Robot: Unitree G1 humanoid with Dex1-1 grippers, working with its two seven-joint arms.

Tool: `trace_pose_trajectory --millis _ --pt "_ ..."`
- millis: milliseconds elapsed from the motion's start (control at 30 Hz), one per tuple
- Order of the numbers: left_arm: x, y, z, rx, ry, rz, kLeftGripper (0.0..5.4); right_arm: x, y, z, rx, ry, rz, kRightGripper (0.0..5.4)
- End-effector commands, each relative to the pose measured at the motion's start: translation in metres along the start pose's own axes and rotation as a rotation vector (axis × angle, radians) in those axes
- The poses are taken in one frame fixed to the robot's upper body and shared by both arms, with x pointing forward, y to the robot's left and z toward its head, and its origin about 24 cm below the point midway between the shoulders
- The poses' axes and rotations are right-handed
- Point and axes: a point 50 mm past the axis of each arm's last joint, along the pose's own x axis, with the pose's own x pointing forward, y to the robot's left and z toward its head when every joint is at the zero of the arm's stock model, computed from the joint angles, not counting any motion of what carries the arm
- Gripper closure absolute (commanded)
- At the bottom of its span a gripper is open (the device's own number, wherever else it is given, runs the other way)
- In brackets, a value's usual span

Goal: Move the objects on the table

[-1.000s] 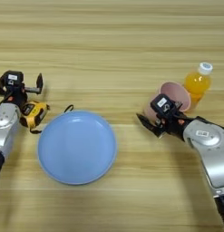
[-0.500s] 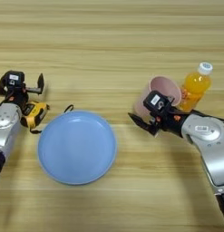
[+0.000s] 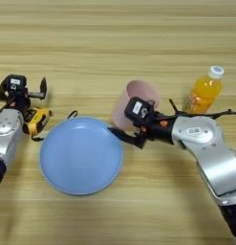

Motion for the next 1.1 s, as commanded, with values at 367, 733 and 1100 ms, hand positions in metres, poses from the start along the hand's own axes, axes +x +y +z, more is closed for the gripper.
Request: trace_pose_trajectory --millis 367,733,1100 --pt "0.004 -0.006 0.006 0.015 -0.016 -0.011 0.00 0.019 0.020 0.012 -0.092 0.024 0.163 1.81" --pt "0.004 -0.009 0.007 0.014 -0.017 -0.011 0.00 0.040 0.036 0.009 -0.118 0.030 0.248 1.81" --pt "0.004 -0.011 0.008 0.013 -0.020 -0.012 0.00 0.050 0.040 0.008 -0.168 0.055 0.280 1.43"
